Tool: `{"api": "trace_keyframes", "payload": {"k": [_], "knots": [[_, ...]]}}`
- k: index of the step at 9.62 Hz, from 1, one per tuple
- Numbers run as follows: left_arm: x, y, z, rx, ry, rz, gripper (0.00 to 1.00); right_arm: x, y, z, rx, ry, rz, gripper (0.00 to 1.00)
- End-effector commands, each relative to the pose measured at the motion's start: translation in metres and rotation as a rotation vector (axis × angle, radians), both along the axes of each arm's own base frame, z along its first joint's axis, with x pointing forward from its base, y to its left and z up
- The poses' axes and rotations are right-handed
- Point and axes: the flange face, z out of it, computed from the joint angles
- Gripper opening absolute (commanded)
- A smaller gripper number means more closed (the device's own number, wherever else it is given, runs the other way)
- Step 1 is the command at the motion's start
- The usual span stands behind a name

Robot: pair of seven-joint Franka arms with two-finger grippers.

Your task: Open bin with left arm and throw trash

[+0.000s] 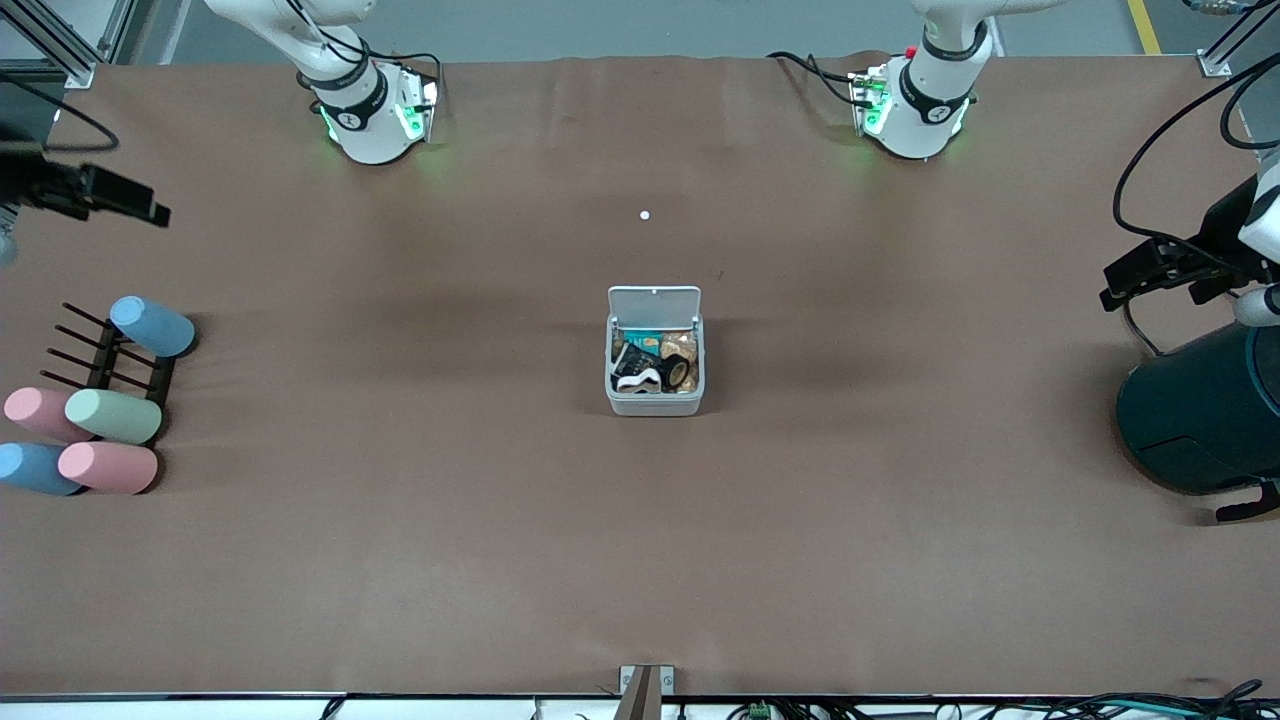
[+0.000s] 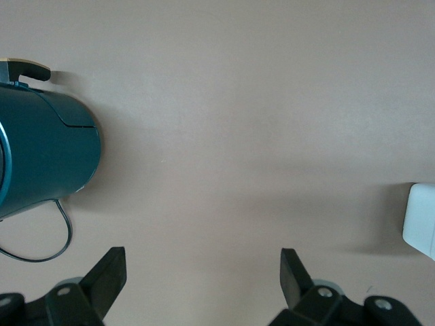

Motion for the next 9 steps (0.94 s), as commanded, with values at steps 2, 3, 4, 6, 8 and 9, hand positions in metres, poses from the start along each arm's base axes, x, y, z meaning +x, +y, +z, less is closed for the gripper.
{"api": "trace_keyframes", "payload": {"k": [2,3,4,6,8,9], "knots": [[0.002,0.001,0.005,-0.003,-0.009,-0.013,1.0,0.012,0.013,0.013,-0.021,-0.063,0.059,1.0],[0.002,0.002,0.005,-0.003,-0.009,-0.012,1.0,0.013,0.013,0.013,-0.05,-0.063,0.062,1.0],[0.002,0.001,0.005,-0.003,-0.009,-0.012,1.0,0.015,0.016,0.014,-0.066,-0.079,0.069,0.99],[0.002,0.001,0.005,-0.007,-0.008,-0.011,1.0,0.016,0.018,0.015,-0.082,-0.092,0.068,1.0],[0.002,0.001,0.004,-0.009,-0.006,-0.011,1.0,0.016,0.017,0.015,-0.084,-0.091,0.07,1.0],[0.002,0.001,0.005,-0.009,-0.008,-0.011,1.0,0.016,0.02,0.012,-0.101,-0.084,0.076,1.0]]}}
